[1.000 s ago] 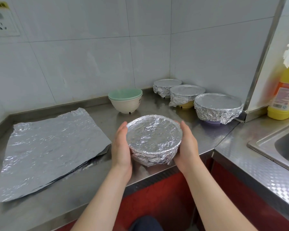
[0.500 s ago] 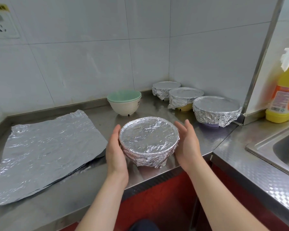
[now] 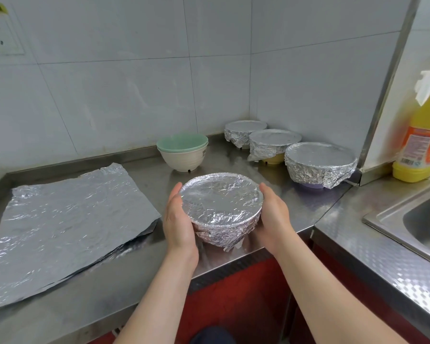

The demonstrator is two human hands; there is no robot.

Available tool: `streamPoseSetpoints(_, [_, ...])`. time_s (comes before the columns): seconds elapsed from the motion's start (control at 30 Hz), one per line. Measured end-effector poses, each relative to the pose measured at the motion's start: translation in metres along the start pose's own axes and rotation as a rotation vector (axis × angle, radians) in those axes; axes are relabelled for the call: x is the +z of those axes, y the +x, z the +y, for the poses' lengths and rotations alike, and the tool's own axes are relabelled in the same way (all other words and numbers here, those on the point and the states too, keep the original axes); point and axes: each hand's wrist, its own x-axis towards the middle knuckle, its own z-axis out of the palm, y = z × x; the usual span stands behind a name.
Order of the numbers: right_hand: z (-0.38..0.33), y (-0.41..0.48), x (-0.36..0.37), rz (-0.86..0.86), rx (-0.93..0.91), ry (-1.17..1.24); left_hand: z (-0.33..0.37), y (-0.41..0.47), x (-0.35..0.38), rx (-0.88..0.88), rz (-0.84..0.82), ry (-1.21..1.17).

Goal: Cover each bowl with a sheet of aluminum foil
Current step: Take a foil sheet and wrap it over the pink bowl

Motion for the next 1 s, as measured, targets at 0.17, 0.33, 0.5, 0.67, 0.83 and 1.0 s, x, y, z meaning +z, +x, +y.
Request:
streamPoseSetpoints(0.17, [-0.007, -0.006, -0.011, 0.034, -0.153, -0.241, 0.011, -0.003, -0.007, 0.167, -0.047, 0.183])
streamPoseSetpoints(0.33, [-0.019, -0.014, -0.021, 0.037, -0.267, -0.445, 0.010, -0.008, -0.025, 0.301, -0.283, 0.422])
streamPoseSetpoints(0.5, [-0.020, -0.018, -0.023, 0.018, -0.322, -0.481, 0.001, -0.003, -0.014, 0.380, -0.311, 0.756])
streamPoseSetpoints(0.67, [-0.030, -0.010, -0.032, 0.031, -0.309, -0.482, -0.007, 0.018, 0.010, 0.470, -0.239, 0.910])
streamPoseSetpoints(0.83, [-0.040, 0.016, -0.031, 0.013, -0.169, -0.473, -0.013, 0.056, 0.039, 0.563, -0.117, 1.025])
streamPoseSetpoints(1.0, [-0.044, 0.050, -0.019, 0.047, -0.131, -0.409, -0.014, 0.099, 0.060, 0.582, -0.126, 1.190])
